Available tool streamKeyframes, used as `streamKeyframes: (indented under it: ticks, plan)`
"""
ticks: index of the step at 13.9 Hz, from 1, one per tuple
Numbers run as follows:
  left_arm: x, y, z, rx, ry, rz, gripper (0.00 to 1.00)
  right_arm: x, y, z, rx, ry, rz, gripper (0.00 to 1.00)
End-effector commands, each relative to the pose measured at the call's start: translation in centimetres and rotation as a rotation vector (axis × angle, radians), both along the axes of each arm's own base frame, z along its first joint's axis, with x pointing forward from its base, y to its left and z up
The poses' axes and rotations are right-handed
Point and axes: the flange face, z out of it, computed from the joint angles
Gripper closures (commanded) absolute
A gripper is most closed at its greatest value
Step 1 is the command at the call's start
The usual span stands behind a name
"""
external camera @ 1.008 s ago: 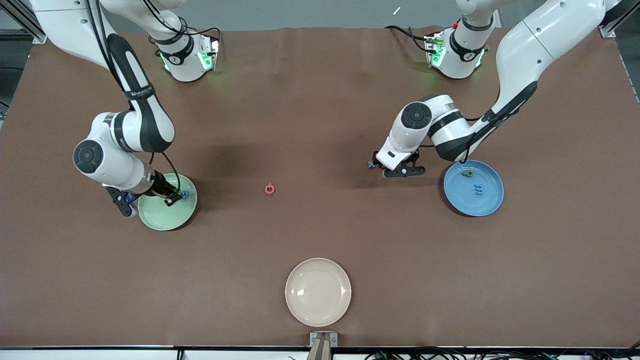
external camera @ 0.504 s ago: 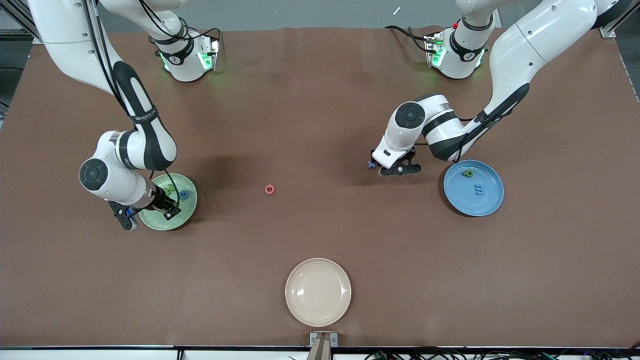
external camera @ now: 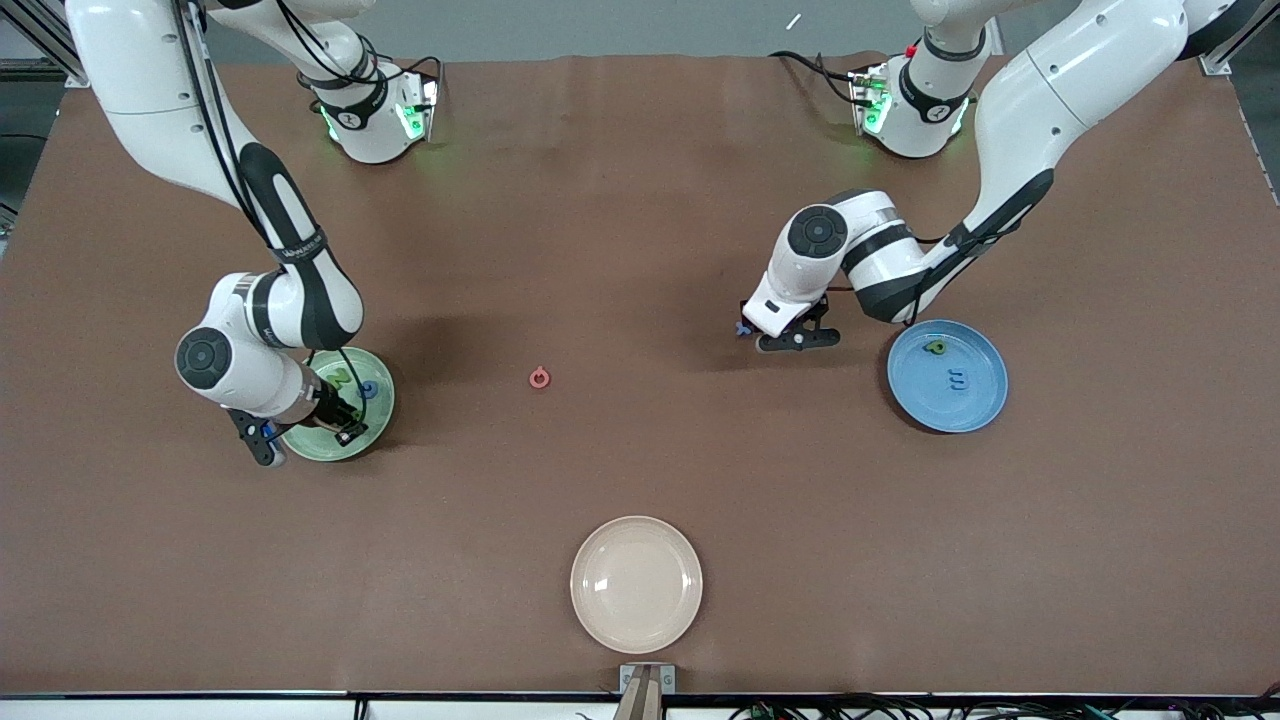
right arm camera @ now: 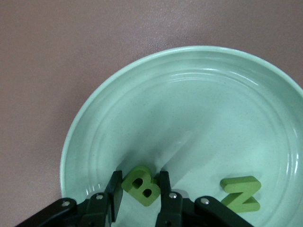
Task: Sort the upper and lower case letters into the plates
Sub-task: 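Drop B into the green plate while the left gripper reaches green u, then grasp the green u with the left gripper while the right gripper withdraws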
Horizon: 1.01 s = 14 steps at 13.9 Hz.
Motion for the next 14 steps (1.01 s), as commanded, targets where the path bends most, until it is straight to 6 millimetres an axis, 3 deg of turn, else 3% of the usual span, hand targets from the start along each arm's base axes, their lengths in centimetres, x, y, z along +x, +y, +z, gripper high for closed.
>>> streamKeyframes:
  ticks: [1, 2, 4, 7, 10, 11, 14]
  plan:
    - [0.5, -0.6, 0.2, -0.018, -0.029, 0.007, 0.31, 0.1, 0.4, 0.1, -0.001, 0.006, 0.028, 0.08]
    - [0.7, -0.6, 0.3, -0.022, -0.032, 0.010, 0.31, 0.0, 0.2, 0.5, 0.001, 0.020, 0.031, 0.00]
    - [1.0, -0.7, 0.4, -0.024, -0.037, 0.013, 0.38, -0.3, 0.6, 1.9, 0.008, 0.078, 0.039, 0.00]
    - [1.0, -0.7, 0.4, -0.024, -0.035, 0.012, 0.48, -0.8, 0.8, 5.7, -0.015, 0.231, 0.089, 0.00]
    - [0.9, -0.7, 0.2, -0.025, -0.029, 0.012, 0.50, -0.3, 1.5, 9.2, -0.018, 0.369, 0.107, 0.00]
    - [0.8, -0.8, 0.2, -0.026, -0.029, 0.011, 0.52, -0.2, 2.3, 9.3, 0.001, 0.363, 0.097, 0.00]
    - [0.7, -0.9, -0.1, -0.021, -0.028, 0.007, 0.65, 0.7, 7.8, 11.2, 0.071, 0.278, -0.031, 0.00]
